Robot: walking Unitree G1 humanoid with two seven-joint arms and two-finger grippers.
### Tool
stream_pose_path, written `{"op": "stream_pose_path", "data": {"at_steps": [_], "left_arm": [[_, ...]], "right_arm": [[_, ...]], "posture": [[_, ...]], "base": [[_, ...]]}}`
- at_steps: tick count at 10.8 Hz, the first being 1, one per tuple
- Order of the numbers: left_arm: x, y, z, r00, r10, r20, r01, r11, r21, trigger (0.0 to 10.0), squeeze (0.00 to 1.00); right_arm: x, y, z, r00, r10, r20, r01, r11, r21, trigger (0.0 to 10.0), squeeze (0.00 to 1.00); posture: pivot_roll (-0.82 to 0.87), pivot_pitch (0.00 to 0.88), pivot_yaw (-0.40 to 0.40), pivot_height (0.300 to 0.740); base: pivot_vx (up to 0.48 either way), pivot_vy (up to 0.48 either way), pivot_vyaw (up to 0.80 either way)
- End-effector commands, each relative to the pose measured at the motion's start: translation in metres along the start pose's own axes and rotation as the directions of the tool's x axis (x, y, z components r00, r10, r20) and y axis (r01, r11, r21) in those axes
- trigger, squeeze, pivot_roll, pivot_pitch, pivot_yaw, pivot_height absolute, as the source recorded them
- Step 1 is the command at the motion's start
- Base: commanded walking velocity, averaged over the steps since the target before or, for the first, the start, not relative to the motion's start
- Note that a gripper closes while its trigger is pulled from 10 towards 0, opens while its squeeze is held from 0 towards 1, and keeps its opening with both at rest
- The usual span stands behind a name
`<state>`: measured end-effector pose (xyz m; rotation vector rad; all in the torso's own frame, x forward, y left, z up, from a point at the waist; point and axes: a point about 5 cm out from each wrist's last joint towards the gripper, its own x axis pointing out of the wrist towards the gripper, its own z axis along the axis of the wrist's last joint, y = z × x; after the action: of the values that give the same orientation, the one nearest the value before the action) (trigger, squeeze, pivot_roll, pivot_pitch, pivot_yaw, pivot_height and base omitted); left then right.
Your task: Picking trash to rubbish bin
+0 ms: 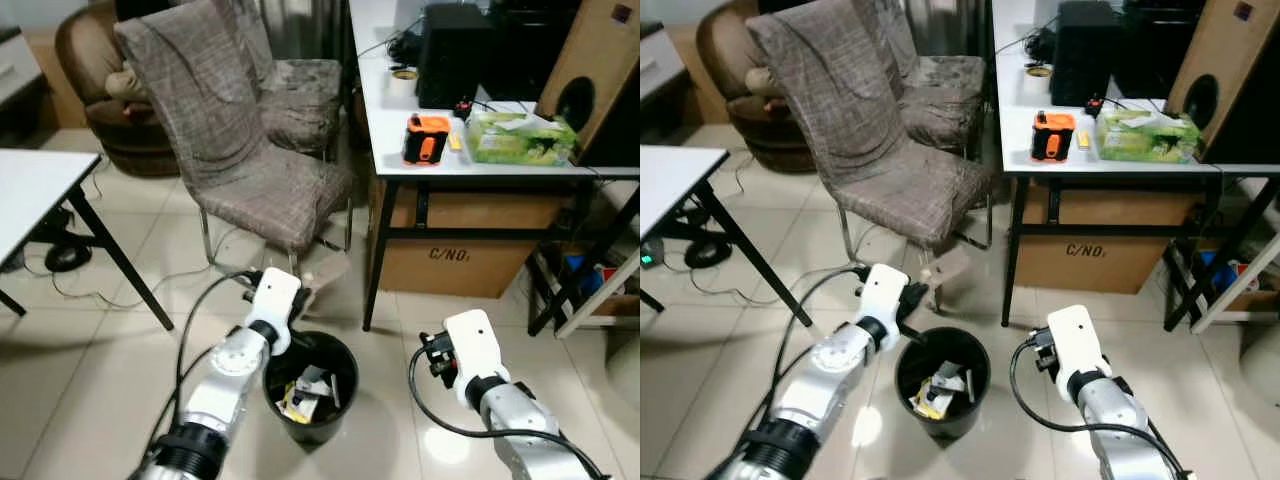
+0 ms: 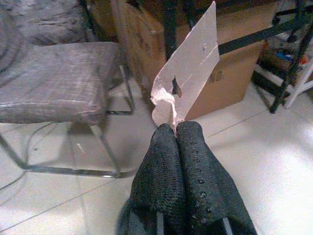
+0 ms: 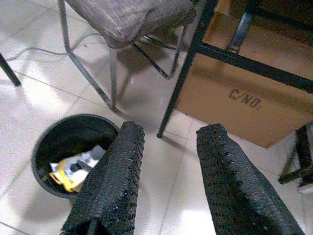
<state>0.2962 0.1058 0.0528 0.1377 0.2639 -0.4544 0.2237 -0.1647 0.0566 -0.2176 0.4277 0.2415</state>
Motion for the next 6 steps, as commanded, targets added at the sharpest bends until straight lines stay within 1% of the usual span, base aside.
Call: {"op": "stream_pose_path", "data": {"at_steps": [1, 2, 3, 4, 5, 6], "left_arm": [[-0.0012, 0.008, 0.0023, 1.0, 0.021, -0.003, -0.02, 1.0, 0.017, 10.0, 0.0], [-0.0007, 0.0075, 0.0038, 1.0, 0.02, 0.004, -0.021, 1.0, 0.02, 10.0, 0.0], [-0.0002, 0.0079, 0.0053, 1.0, 0.025, 0.01, -0.025, 0.999, 0.046, 10.0, 0.0], [0.0002, 0.0083, 0.0066, 0.999, 0.029, 0.018, -0.03, 0.998, 0.048, 10.0, 0.0], [0.0002, 0.0099, 0.0086, 0.999, 0.036, 0.033, -0.037, 0.999, 0.032, 10.0, 0.0], [-0.0004, 0.0105, 0.0086, 0.999, 0.035, 0.034, -0.037, 0.999, 0.031, 10.0, 0.0]], "right_arm": [[0.0021, 0.0065, 0.0037, 1.0, 0.018, 0.01, -0.018, 1.0, 0.001, 10.0, 0.0], [0.0026, 0.0062, 0.0036, 1.0, 0.019, 0.009, -0.019, 1.0, 0.0, 10.0, 0.0], [0.0032, 0.0068, 0.0028, 1.0, 0.028, 0.004, -0.028, 1.0, -0.006, 10.0, 0.0], [0.0035, 0.0072, 0.002, 0.999, 0.036, 0.0, -0.036, 0.999, -0.014, 10.0, 0.0], [0.0041, 0.008, -0.0004, 0.999, 0.045, -0.019, -0.045, 0.999, -0.017, 10.0, 0.0], [0.0048, 0.0079, -0.0003, 0.999, 0.042, -0.019, -0.042, 0.999, 0.0, 10.0, 0.0]], "posture": [[-0.15, 0.025, 0.015, 0.74], [-0.15, 0.023, 0.014, 0.74], [-0.15, 0.021, 0.011, 0.74], [-0.15, 0.019, 0.008, 0.74], [-0.14, 0.02, 0.001, 0.74], [-0.14, 0.021, -0.001, 0.74]], "base": [[0.0, 0.0, 0.0], [0.0, 0.0, 0.0], [0.0, 0.0, 0.0], [0.0, 0.0, 0.0], [0.0, 0.0, 0.0], [0.0, 0.0, 0.0]]}}
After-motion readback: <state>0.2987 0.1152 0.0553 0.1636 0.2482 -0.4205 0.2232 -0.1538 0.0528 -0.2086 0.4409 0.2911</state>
